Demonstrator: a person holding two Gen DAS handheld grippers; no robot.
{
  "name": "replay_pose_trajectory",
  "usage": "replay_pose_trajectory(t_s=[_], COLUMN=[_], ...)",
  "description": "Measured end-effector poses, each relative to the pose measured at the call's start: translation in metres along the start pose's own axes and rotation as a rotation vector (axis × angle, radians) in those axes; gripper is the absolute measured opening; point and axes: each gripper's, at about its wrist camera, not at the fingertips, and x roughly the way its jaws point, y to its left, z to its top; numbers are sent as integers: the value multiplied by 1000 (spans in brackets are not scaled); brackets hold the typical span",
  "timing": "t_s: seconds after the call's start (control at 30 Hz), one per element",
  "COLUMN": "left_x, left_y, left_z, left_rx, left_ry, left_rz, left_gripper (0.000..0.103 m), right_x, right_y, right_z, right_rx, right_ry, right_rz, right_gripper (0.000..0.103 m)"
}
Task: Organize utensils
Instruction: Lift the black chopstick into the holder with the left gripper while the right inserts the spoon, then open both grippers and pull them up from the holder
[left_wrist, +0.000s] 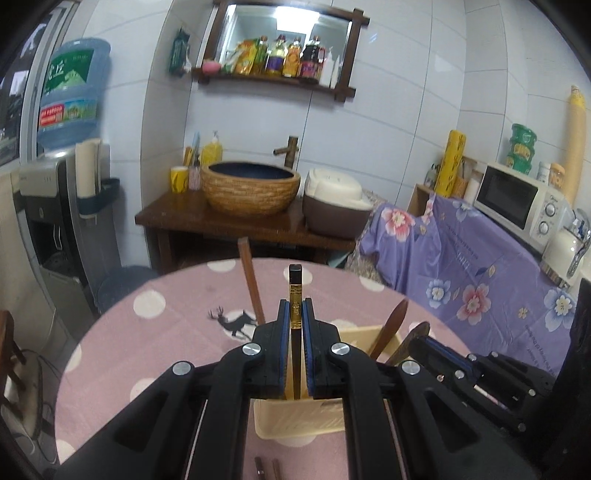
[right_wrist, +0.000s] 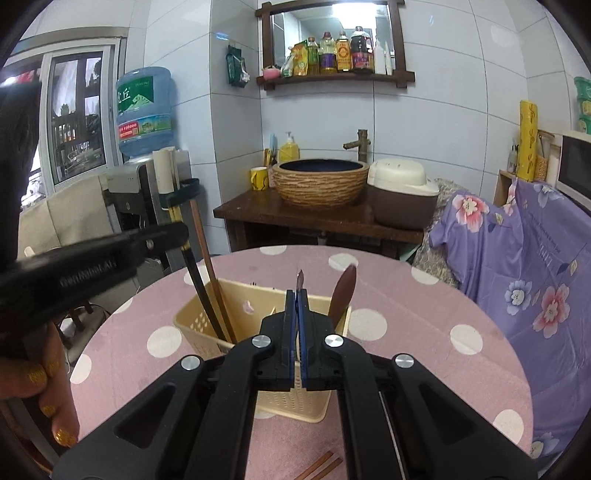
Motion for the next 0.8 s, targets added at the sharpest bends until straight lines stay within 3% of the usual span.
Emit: replay_pose_trajectory(t_s=[0.27,0.37,0.4,0.43,0.47,0.53,0.63,0.8], left_x=[-2,-11,-15,-20,-27,-38,-50,-64], left_y=[5,4,3,3,3,4,8,25], left_z=[-5,-7,-9,-11,-15,-24,-40,-79], left_rx=[2,13,21,29,37,54,62,47], left_ry=[-9,-24,-30,-36,-47,-67,-52,7], left_rz=[-19,-33,-36,-37,-36,-31,-18,14], left_gripper=[8,13,26,43,51,60,71,81], right_x=[6,-4,-9,-14,-19,-32,-45,-64], right_y=[-7,-6,-6,-6,-6,-7,-5,-13], right_z=[-15,-17,-19,-21,-23,-30,-42,-74], right_rx=[45,32,28,28,31,31,13,60], right_ry=[-8,-35,-45,-54,-65,-95,-70,32], right_rz=[-4,-15,-18,-15,-14,-28,-63,-91], right_gripper=[2,6,10,20,39,54,55,61])
